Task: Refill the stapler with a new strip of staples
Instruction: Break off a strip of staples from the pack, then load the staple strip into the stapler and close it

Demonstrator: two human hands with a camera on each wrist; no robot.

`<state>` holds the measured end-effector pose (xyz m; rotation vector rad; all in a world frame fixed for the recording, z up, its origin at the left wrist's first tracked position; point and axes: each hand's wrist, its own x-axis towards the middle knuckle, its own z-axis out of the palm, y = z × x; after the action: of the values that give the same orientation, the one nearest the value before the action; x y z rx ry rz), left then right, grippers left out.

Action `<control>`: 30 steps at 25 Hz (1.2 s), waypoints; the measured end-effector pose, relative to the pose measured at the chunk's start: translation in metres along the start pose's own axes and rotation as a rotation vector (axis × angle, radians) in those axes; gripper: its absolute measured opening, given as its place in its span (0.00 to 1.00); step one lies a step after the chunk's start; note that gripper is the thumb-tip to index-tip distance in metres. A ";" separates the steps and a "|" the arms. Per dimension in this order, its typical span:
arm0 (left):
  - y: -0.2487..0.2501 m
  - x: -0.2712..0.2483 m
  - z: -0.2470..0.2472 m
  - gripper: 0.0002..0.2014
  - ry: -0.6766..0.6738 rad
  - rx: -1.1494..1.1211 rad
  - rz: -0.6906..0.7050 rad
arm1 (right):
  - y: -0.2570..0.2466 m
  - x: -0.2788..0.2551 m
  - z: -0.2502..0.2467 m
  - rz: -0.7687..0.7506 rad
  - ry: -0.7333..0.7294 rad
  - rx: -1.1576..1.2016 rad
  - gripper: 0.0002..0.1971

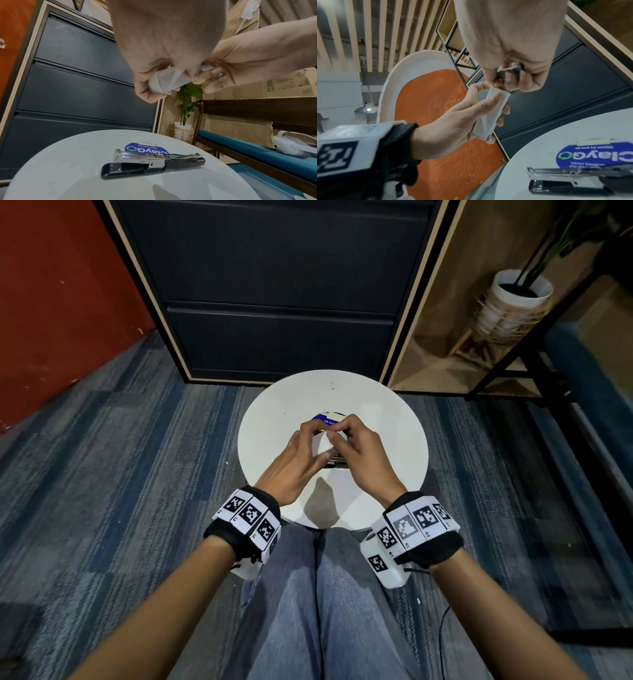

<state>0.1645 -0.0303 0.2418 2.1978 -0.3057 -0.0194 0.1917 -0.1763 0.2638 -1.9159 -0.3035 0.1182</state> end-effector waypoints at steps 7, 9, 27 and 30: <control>-0.018 0.004 0.007 0.16 -0.054 0.013 -0.012 | 0.020 -0.004 -0.005 0.161 -0.001 0.126 0.12; -0.030 0.007 0.011 0.20 -0.071 0.090 -0.027 | 0.030 -0.002 -0.016 0.299 0.059 0.172 0.13; -0.053 0.006 0.048 0.15 -0.039 -0.247 -0.234 | 0.088 -0.011 -0.021 0.203 -0.130 -0.184 0.08; -0.042 0.009 0.051 0.19 -0.106 -0.397 -0.336 | 0.089 -0.015 -0.001 0.121 -0.363 -0.412 0.15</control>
<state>0.1755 -0.0484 0.1791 1.8316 0.0148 -0.3536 0.1910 -0.2109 0.1808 -2.3198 -0.4828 0.5222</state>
